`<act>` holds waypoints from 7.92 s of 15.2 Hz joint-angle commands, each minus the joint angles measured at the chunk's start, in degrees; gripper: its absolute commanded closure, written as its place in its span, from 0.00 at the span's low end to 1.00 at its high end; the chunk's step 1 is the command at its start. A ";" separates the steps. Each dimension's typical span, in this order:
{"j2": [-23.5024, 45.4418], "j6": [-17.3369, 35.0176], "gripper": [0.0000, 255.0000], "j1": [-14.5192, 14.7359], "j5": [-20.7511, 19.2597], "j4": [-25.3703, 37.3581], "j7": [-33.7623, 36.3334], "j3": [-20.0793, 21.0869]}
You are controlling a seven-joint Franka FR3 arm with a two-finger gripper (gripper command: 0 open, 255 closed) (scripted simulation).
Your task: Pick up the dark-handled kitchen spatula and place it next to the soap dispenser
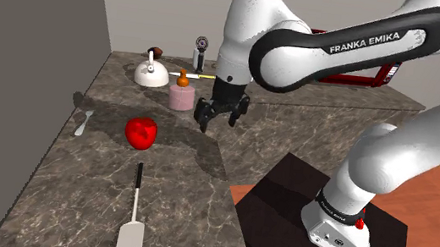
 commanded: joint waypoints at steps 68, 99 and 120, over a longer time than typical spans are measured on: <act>53.31 3.00 1.00 5.21 -35.90 35.22 57.56 12.69; 44.80 -16.72 1.00 3.02 -27.40 49.22 51.04 16.76; 35.49 -11.61 1.00 -17.41 -19.27 40.44 20.07 6.93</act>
